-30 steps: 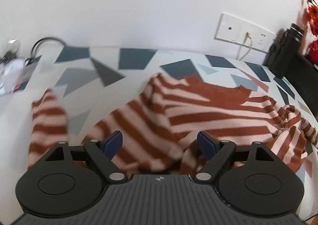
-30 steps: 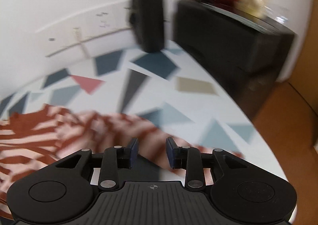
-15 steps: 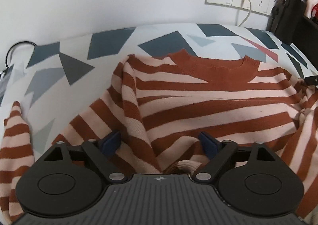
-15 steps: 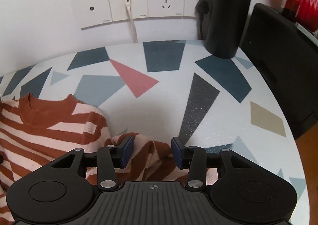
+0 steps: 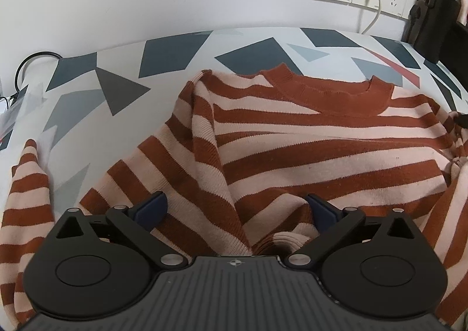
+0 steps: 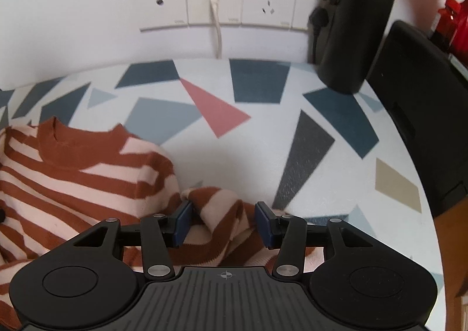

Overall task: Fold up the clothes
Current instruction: 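Grasp the sweater hem with both grippers, collar facing away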

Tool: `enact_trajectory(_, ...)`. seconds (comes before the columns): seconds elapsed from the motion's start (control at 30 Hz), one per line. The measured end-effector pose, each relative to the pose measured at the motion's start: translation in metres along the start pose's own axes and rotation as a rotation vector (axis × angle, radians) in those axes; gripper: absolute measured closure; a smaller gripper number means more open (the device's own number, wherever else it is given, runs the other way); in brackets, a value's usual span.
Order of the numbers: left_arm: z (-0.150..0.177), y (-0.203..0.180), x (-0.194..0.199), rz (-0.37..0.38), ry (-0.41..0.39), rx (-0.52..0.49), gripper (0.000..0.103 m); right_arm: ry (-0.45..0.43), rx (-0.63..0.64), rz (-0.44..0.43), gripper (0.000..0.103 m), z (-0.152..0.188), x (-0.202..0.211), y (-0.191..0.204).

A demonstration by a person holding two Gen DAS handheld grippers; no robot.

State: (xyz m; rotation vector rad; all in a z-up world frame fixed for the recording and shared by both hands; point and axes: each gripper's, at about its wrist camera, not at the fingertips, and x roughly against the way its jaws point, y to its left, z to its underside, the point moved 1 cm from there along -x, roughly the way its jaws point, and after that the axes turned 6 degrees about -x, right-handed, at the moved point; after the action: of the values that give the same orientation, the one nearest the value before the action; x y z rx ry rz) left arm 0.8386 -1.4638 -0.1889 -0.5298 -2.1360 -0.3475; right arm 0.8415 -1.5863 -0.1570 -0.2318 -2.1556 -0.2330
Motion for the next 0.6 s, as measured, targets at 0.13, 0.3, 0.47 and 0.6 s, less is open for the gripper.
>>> enact_trajectory(0.13,0.004,0.004,0.003,0.000,0.002,0.004,0.001,0.005,-0.054,-0.006,0.070,0.005,0.000,-0.010)
enact_trajectory(0.3,0.012,0.006,0.009,-0.009,-0.001,0.019,0.001,0.009,-0.154,-0.034,0.088,0.015,0.008,-0.020)
enact_trajectory(0.47,0.022,0.008,0.018,-0.018,-0.004,0.034,0.001,0.016,-0.163,-0.040,0.088,0.031,0.015,-0.019)
enact_trajectory(0.6,0.029,0.009,0.023,-0.022,-0.004,0.040,0.001,0.021,-0.153,-0.043,0.088,0.037,0.019,-0.018)
